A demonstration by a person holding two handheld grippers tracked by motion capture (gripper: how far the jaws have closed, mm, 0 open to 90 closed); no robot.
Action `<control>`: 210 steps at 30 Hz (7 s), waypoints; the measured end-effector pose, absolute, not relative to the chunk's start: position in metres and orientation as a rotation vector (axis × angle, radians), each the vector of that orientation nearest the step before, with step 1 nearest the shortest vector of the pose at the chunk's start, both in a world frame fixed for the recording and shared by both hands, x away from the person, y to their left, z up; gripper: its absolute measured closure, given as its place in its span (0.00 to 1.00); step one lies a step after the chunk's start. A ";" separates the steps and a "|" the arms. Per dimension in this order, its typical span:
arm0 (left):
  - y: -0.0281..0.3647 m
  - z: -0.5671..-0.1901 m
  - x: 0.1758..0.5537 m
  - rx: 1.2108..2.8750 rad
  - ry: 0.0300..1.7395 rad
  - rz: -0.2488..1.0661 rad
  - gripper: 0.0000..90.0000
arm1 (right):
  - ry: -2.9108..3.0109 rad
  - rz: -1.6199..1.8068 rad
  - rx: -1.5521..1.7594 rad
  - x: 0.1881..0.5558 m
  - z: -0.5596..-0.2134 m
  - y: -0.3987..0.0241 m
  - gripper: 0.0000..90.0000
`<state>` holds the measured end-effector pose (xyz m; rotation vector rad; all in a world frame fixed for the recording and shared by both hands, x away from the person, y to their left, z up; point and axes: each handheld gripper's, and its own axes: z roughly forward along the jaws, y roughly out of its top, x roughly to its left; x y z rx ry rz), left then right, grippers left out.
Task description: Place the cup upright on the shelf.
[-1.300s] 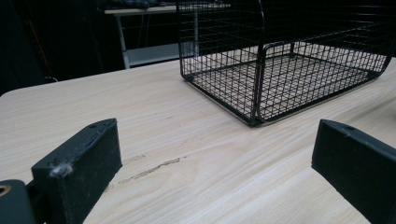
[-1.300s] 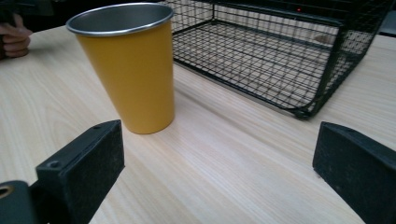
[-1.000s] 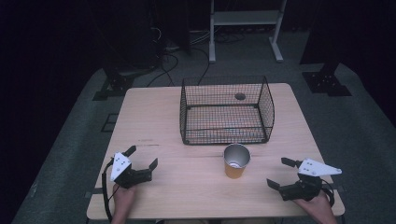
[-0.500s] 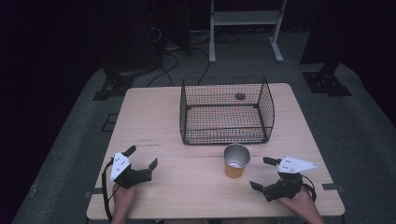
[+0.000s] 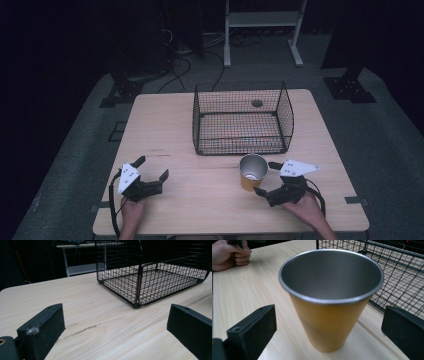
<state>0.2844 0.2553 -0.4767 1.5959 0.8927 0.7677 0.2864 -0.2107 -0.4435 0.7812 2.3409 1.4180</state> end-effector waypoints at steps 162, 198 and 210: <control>0.256 -0.477 0.284 1.589 0.877 0.762 0.01 | 2.561 1.243 0.876 0.521 -0.370 -0.148 0.00; 0.256 -0.477 0.284 1.594 0.873 0.764 0.01 | 2.438 1.477 0.893 0.455 -0.336 -0.198 0.00; 0.255 -0.477 0.284 1.595 0.873 0.764 0.01 | 2.425 1.477 0.924 0.438 -0.344 -0.216 0.06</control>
